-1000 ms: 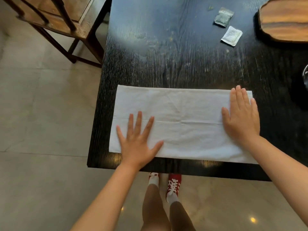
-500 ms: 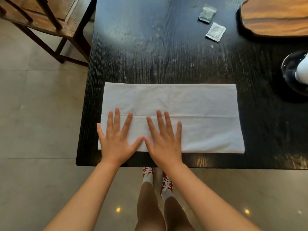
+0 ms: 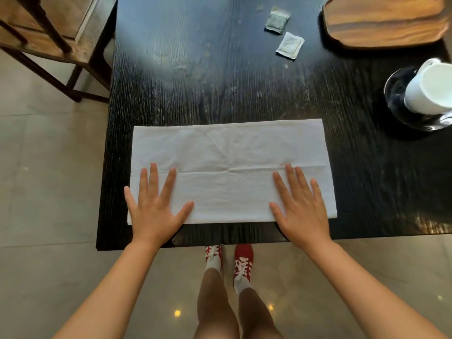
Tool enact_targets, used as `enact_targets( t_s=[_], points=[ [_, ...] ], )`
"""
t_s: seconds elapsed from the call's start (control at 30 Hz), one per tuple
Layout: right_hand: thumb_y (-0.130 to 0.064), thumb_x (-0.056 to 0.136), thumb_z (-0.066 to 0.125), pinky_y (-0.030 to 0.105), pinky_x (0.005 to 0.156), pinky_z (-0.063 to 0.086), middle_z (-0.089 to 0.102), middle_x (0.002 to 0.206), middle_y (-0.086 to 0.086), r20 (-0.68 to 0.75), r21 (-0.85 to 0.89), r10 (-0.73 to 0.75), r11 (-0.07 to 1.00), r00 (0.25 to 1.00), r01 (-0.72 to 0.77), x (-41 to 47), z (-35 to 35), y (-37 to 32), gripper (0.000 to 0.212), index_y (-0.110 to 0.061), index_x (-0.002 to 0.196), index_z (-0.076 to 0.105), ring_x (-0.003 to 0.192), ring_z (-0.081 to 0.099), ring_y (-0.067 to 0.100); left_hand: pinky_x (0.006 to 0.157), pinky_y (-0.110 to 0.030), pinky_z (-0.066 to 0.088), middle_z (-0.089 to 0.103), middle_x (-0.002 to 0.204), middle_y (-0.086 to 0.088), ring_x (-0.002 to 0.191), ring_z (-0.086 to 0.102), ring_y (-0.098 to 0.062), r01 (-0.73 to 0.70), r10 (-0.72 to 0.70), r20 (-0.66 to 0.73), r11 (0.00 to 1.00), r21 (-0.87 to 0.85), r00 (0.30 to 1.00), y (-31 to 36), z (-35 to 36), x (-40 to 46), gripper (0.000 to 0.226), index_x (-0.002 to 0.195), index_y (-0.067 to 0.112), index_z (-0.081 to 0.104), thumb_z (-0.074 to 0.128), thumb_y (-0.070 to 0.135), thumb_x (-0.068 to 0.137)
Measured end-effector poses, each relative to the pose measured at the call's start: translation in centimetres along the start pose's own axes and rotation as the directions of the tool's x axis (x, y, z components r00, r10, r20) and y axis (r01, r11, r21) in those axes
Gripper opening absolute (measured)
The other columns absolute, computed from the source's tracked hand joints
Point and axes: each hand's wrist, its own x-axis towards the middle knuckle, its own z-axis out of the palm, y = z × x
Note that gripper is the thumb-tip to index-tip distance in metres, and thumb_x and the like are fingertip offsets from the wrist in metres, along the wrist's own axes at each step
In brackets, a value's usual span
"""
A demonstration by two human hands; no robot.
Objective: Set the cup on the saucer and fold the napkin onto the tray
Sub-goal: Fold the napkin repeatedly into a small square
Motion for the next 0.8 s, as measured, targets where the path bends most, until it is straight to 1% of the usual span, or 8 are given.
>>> enact_targets(
  t_s=[0.13,0.33,0.4,0.43,0.5,0.53,0.67,0.8],
  points=[
    [-0.054,0.091,0.015,0.038,0.114,-0.004,0.002,0.156,0.006,0.023,-0.005,0.035,0.999,0.999,-0.035,-0.9,-0.2,1.5,0.067,-0.021,0.149,0.004,0.143,-0.003,0.017,0.108,-0.064,-0.001,-0.007,0.158,-0.006,0.144,-0.01,-0.023,0.003,-0.003,0.009,1.0,-0.01,1.0,-0.1,0.0,-0.3,0.081,0.146,0.039,-0.004,0.008,0.079,0.076],
    [-0.052,0.093,0.011,0.038,0.116,-0.002,0.001,0.157,0.007,-0.005,0.066,0.133,0.989,0.991,-0.133,-3.7,-0.5,4.3,0.068,-0.012,0.148,0.004,0.144,-0.005,0.015,0.107,-0.066,-0.003,-0.01,0.158,-0.004,0.144,-0.012,-0.022,0.014,-0.014,-0.002,1.0,-0.017,1.0,0.6,0.7,-1.7,0.081,0.146,0.037,-0.004,0.014,0.076,0.078],
    [-0.047,0.093,0.03,0.045,0.116,0.009,0.011,0.156,0.013,-0.068,0.168,0.235,0.961,0.97,-0.221,-4.2,-1.1,4.4,0.07,-0.008,0.148,0.01,0.144,0.005,0.022,0.105,-0.068,-0.008,-0.012,0.157,-0.004,0.144,-0.013,-0.02,0.059,-0.059,-0.02,0.998,-0.007,0.998,1.2,0.4,-1.8,0.08,0.147,0.036,-0.003,0.016,0.073,0.079],
    [-0.042,0.091,0.046,0.05,0.111,0.022,0.025,0.151,0.018,-0.104,0.218,0.289,0.94,0.951,-0.262,-4.4,-1.7,4.4,0.071,-0.005,0.146,0.019,0.14,0.02,0.03,0.104,-0.069,-0.01,-0.012,0.157,-0.004,0.143,-0.014,-0.02,0.08,-0.08,-0.037,0.997,0.0,0.996,1.8,0.2,-1.8,0.078,0.147,0.034,-0.002,0.016,0.071,0.081],
    [-0.025,0.08,0.069,0.05,0.089,0.042,0.049,0.126,0.024,-0.171,0.283,0.366,0.908,0.915,-0.31,-4.8,-2.5,4.3,0.07,0.0,0.137,0.036,0.115,0.045,0.039,0.103,-0.068,-0.014,-0.012,0.157,-0.006,0.144,-0.013,-0.022,0.068,-0.069,-0.074,0.998,-0.014,0.995,3.8,-0.2,-1.8,0.074,0.148,0.03,-0.001,0.014,0.066,0.085],
    [-0.019,0.077,0.072,0.046,0.081,0.045,0.054,0.114,0.023,-0.174,0.318,0.397,0.889,0.901,-0.331,-5.0,-2.9,4.2,0.067,0.002,0.133,0.042,0.103,0.049,0.038,0.103,-0.066,-0.016,-0.011,0.157,-0.006,0.144,-0.012,-0.023,0.032,-0.035,-0.085,0.999,-0.032,0.996,5.2,-0.3,-1.9,0.072,0.149,0.029,0.001,0.012,0.065,0.087],
    [-0.015,0.08,0.068,0.029,0.068,0.037,0.054,0.092,0.01,-0.021,0.523,0.538,0.724,0.843,-0.45,-4.7,-4.0,3.9,0.043,-0.003,0.119,0.055,0.077,0.051,0.021,0.106,-0.065,-0.012,-0.006,0.157,-0.005,0.144,-0.006,-0.025,-0.205,0.203,-0.05,0.978,-0.044,0.978,11.9,0.7,-2.4,0.067,0.148,0.029,0.001,0.016,0.059,0.09],
    [-0.013,0.081,0.065,0.031,0.074,0.043,0.063,0.093,0.006,0.146,0.716,0.664,0.441,0.733,-0.541,-4.0,-4.8,4.3,0.022,-0.011,0.103,0.062,0.078,0.059,0.02,0.107,-0.065,0.0,-0.001,0.158,-0.004,0.145,-0.002,-0.023,-0.282,0.282,-0.012,0.957,-0.06,0.959,15.2,2.5,-3.0,0.065,0.148,0.03,0.003,0.024,0.054,0.091]
  ],
)
